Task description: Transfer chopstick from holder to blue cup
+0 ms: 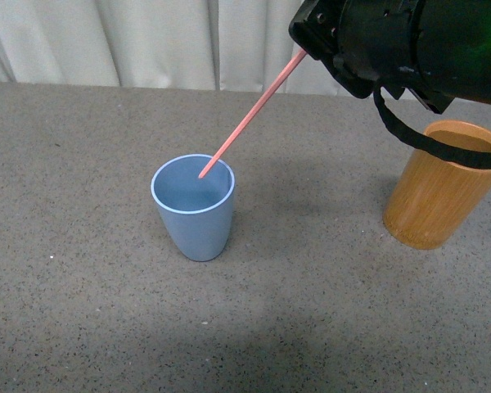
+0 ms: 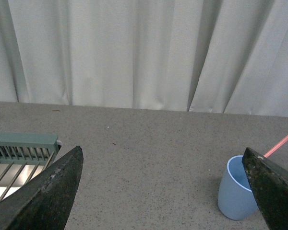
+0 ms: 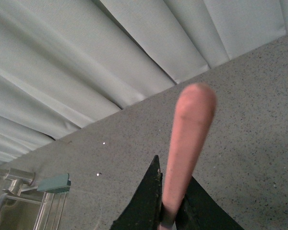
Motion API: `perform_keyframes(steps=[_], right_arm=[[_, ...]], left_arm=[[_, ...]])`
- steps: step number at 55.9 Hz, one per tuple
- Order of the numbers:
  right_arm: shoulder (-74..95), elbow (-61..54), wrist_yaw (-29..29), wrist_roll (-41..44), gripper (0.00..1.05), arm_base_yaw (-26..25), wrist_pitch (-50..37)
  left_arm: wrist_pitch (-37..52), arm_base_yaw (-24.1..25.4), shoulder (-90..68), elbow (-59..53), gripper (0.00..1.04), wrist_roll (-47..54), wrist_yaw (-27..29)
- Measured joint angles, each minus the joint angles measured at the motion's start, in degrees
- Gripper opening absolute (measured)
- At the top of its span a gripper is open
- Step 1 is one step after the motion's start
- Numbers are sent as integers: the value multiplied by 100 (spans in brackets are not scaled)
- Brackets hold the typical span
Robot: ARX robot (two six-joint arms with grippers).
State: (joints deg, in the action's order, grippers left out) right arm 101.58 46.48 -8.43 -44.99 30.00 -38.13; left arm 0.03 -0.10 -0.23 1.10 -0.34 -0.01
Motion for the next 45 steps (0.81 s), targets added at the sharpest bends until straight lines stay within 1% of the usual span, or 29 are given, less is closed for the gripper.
perform_keyframes(steps=[3, 10, 16, 18, 20, 22, 24, 25, 27, 28, 30, 33, 35, 37, 41, 42, 44, 45], right_arm=[[13, 15, 48, 22, 21, 61, -20], [11, 85, 129, 63, 51, 170, -17], [-72, 46, -238, 125, 78, 140, -13], [-140, -42, -348, 221, 84, 114, -140], [-177, -197, -767, 581, 81, 103, -562], [-282, -533, -1368, 1178, 75, 39, -1272], [-452, -850, -1604, 1823, 69, -55, -1681], [-522, -960, -1617, 1906, 68, -94, -1790], [-868, -1403, -1598, 2614, 60, -306, -2122], [-966, -1515, -1585, 2763, 59, -367, -2175], [-1379, -1939, -1397, 3368, 51, -612, -2306], [-1779, -2363, -1180, 3722, 44, -876, -2376], [-2107, -2815, -962, 3941, 37, -1137, -2575], [-2352, -3128, -752, 4092, 32, -1327, -2586], [-3075, -3812, -295, 4277, 19, -1773, -2155], [-3200, -3897, -232, 4297, 18, -1836, -2063], [-3766, -4194, 13, 4350, 10, -2083, -1628], [-3928, -4260, 76, 4360, 9, -2146, -1499]], left_arm=[[0, 0, 0, 0, 98, 0, 0], [0, 0, 0, 0, 98, 0, 0], [0, 0, 0, 0, 98, 0, 0], [0, 0, 0, 0, 98, 0, 0], [0, 0, 0, 0, 98, 0, 2], [0, 0, 0, 0, 98, 0, -2], [0, 0, 0, 0, 98, 2, -4], [0, 0, 0, 0, 98, 2, -2], [0, 0, 0, 0, 98, 2, 15], [0, 0, 0, 0, 98, 2, 15], [0, 0, 2, 0, 98, 2, 15], [0, 0, 2, 0, 98, 2, 15], [0, 0, 2, 0, 98, 2, 15], [0, 0, 2, 0, 98, 4, 13], [0, 0, 2, 0, 98, 7, -2], [0, 0, 2, 0, 98, 7, 0], [0, 0, 0, 0, 98, 7, -2], [0, 0, 0, 0, 98, 7, 0]])
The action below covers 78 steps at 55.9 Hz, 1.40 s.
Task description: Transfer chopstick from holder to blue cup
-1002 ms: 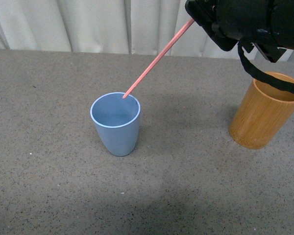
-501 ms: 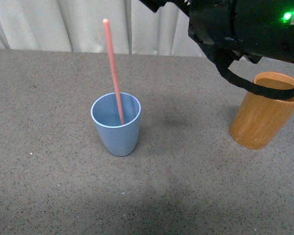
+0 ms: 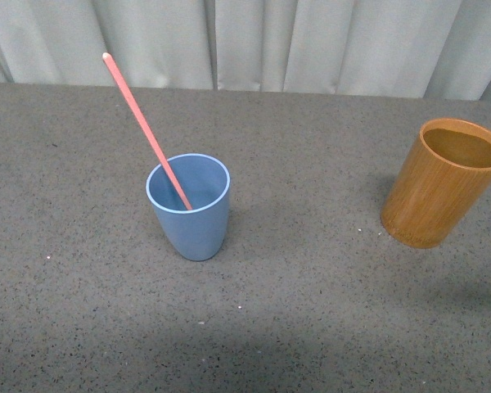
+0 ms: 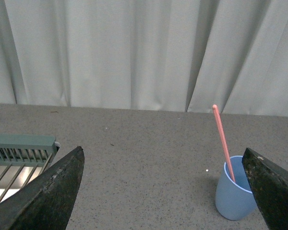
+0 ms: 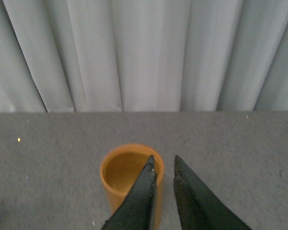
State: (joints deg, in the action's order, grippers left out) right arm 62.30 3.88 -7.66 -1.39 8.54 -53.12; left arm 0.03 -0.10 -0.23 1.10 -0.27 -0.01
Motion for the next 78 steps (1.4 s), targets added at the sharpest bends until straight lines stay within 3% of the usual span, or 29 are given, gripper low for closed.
perform_keyframes(steps=[2, 6, 14, 18, 32, 37, 42, 57, 61, 78], right_arm=[[-695, -205, 385, 22, 2, -317, 568], [-1915, -374, 688, 74, 1, -667, 1641], [-4920, -369, 778, 103, 1, -831, 4437], [-5888, -369, 778, 111, 1, -835, 5171], [-6201, -369, 776, 129, 2, -839, 5302], [-6201, -369, 776, 127, 16, -839, 5302], [-6201, -369, 774, 127, 37, -839, 5302], [-6201, -369, 776, 127, 80, -839, 5302], [-6201, -369, 776, 120, 96, -839, 5302], [-6201, -369, 776, 122, 95, -839, 5302]], left_arm=[[0, 0, 0, 0, 98, 0, 0], [0, 0, 2, 0, 98, 0, 0], [0, 0, 0, 0, 98, 0, 9], [0, 0, 2, 0, 98, 0, 2], [0, 0, 4, 0, 98, 0, 2], [0, 0, 4, 0, 98, 0, 2], [0, 0, 4, 0, 98, 0, 0], [0, 0, 4, 0, 98, 0, 2], [0, 0, 4, 0, 98, 0, 0], [0, 0, 4, 0, 98, 0, 2]])
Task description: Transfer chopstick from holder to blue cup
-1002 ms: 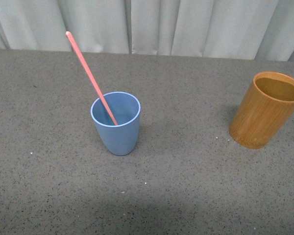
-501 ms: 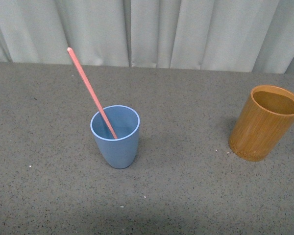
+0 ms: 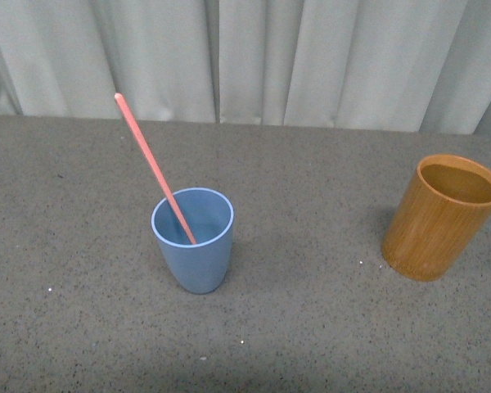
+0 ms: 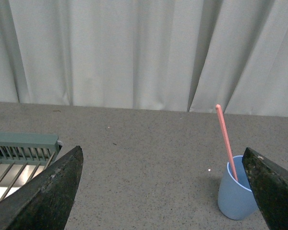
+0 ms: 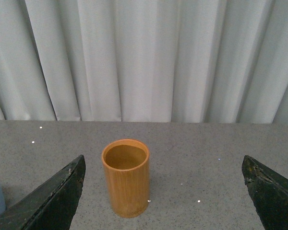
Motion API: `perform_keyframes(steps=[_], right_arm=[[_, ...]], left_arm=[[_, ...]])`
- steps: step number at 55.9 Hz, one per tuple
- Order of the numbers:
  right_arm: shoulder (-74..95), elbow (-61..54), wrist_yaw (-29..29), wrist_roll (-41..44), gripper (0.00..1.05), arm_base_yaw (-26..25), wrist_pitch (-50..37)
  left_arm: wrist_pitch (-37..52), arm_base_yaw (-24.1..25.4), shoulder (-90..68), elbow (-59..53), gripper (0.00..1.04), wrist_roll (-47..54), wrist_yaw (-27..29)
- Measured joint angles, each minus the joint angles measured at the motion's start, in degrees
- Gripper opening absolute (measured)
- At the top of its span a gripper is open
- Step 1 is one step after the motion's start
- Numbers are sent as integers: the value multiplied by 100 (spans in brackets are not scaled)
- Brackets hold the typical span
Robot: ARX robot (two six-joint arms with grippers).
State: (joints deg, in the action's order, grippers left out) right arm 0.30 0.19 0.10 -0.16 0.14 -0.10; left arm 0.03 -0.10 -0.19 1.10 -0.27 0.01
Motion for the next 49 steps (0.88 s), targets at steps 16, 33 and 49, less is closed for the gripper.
perform_keyframes(steps=[16, 33, 49], right_arm=[[0, 0, 0, 0, 95, 0, 0], [0, 0, 0, 0, 95, 0, 0], [0, 0, 0, 0, 95, 0, 0]], left_arm=[[0, 0, 0, 0, 98, 0, 0], [0, 0, 0, 0, 98, 0, 0], [0, 0, 0, 0, 98, 0, 0]])
